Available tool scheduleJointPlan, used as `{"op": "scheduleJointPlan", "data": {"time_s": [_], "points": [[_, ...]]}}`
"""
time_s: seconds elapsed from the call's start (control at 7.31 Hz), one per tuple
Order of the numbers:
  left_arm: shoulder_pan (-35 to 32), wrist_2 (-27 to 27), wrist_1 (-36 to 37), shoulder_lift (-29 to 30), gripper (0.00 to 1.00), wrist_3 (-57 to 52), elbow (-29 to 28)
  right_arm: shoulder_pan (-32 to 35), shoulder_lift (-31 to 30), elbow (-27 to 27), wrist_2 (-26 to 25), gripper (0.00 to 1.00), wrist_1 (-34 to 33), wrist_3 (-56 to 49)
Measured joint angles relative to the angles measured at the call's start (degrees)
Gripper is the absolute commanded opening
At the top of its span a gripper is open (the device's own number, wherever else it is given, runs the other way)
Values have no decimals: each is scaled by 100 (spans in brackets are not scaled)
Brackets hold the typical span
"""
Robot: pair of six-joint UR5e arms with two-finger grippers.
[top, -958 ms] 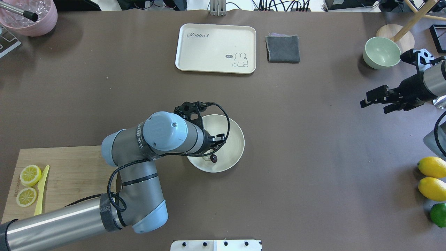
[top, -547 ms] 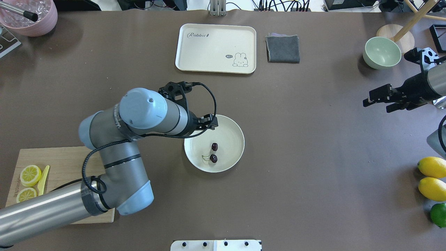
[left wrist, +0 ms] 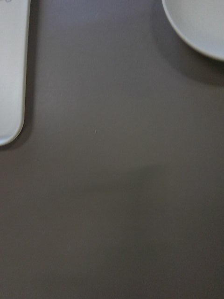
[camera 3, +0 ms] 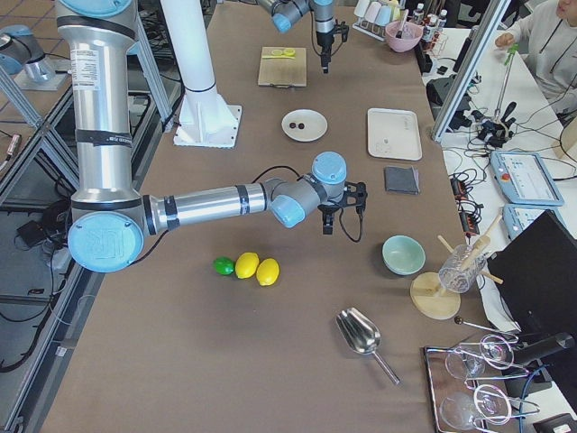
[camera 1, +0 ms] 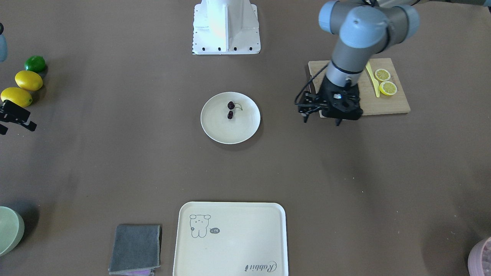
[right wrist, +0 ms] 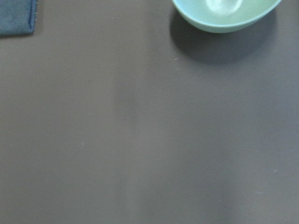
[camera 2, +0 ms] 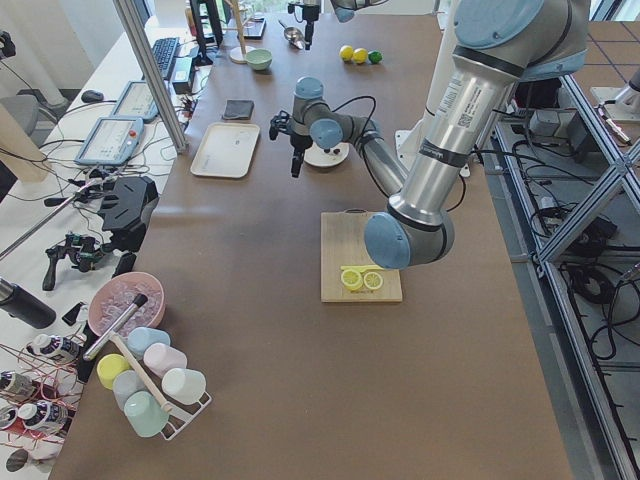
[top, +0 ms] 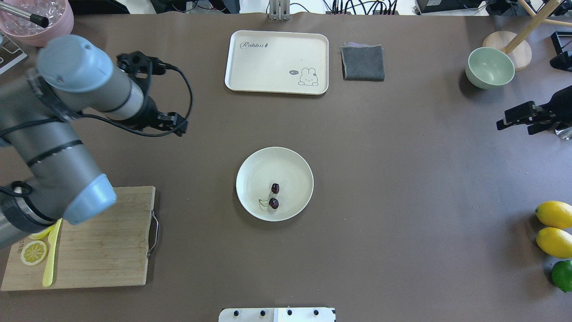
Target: Place red cherry on plate
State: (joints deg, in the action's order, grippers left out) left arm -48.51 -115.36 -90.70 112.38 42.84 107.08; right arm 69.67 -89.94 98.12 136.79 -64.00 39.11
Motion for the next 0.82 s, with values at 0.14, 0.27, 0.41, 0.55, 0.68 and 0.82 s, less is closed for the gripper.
{"op": "scheduleJointPlan", "data": {"time_s": [0.14,0.27,0.41,0.55,0.68,0.82], "points": [[-780,-506,98,-457,98,-1266,-25,332,25,-13,-13,100,-557,-757],[-1507,-880,128,-857,98,-2418,-190,667,60,-21,-30,100,-1115,-1498],[-2085,-1083,134,-1171,98,-3283,-381,973,82,-21,-26,100,-1557,-2151],[-2543,-1178,135,-1435,98,-3844,-529,1161,102,-28,-35,100,-1848,-2627],[-2901,-1203,133,-1671,98,-4189,-637,1254,114,-31,-54,100,-1980,-2857],[-3128,-1192,46,-1917,98,-4340,-699,1329,106,-23,-66,100,-2028,-2949]]}}
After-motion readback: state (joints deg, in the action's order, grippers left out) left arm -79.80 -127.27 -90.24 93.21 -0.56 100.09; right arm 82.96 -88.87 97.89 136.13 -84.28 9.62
